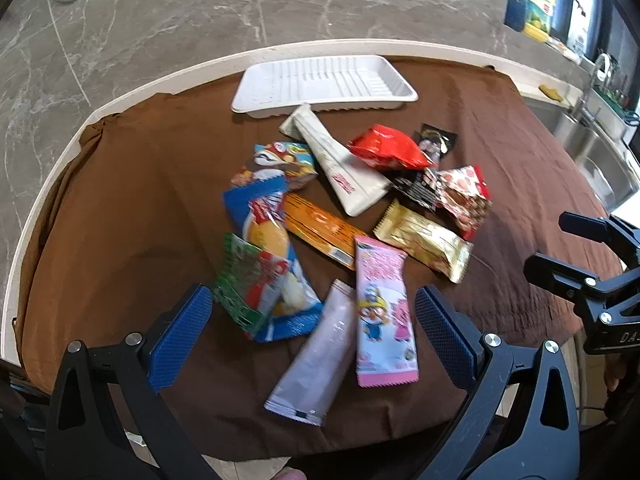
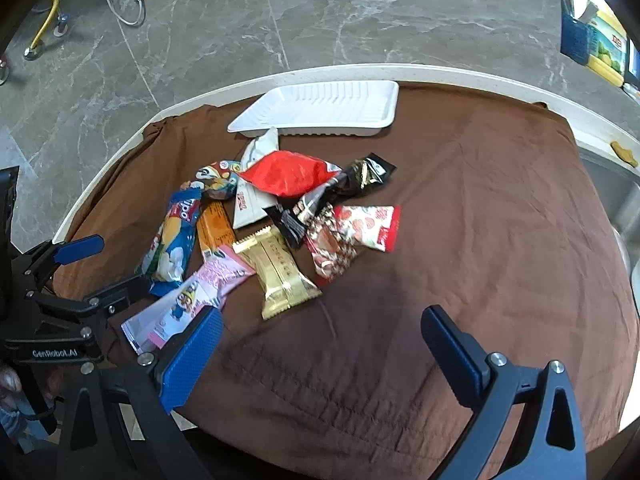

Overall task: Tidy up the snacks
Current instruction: 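Grasp the blue panda bag with left tool while right tool grasps black bag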

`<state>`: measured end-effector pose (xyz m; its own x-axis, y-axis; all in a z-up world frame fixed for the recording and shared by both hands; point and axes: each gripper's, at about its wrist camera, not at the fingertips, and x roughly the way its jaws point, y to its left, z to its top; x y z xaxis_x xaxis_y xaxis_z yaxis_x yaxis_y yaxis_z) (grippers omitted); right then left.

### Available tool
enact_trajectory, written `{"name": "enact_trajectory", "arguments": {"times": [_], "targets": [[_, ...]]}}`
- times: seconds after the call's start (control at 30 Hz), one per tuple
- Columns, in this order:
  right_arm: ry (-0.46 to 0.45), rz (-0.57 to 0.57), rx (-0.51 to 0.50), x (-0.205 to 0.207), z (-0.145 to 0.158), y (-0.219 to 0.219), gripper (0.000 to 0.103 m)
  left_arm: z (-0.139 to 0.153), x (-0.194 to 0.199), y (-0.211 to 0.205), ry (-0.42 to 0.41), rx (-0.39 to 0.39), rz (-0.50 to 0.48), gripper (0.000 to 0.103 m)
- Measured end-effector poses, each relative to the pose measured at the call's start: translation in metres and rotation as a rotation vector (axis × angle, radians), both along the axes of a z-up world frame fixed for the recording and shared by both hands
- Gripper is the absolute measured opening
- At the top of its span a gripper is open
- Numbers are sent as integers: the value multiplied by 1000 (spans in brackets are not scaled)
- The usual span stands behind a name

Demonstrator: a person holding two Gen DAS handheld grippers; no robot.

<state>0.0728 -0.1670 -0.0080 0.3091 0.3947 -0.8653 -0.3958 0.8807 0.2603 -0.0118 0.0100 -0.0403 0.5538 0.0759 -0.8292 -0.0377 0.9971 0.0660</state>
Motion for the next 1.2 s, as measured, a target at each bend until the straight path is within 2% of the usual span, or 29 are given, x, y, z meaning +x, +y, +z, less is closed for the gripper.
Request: {"name": "enact_trajectory", "arguments": {"times": [0.13, 0.27, 0.43, 0.7, 1.0, 1.07, 1.2], "targets": [[1, -2, 8, 13, 0, 5, 102, 5, 9, 15, -7, -5, 15, 103], [40, -41, 46, 36, -3, 8, 102, 11, 21, 28, -18, -8, 24, 103], [73, -94, 76, 65, -8, 9, 102, 18, 47, 49, -18, -54, 34, 103], [230, -216, 175, 113, -40, 8, 101, 24, 100, 80, -21, -89, 37, 103], [382, -348, 233, 144, -73, 7, 96, 9, 160, 105, 31, -145, 24, 103], [422, -388, 231, 149, -82, 5, 95, 3, 170, 107, 49, -137, 19, 103], [470, -426, 224, 151, -91, 4, 87, -11, 188, 108, 87, -123, -7, 103]]}}
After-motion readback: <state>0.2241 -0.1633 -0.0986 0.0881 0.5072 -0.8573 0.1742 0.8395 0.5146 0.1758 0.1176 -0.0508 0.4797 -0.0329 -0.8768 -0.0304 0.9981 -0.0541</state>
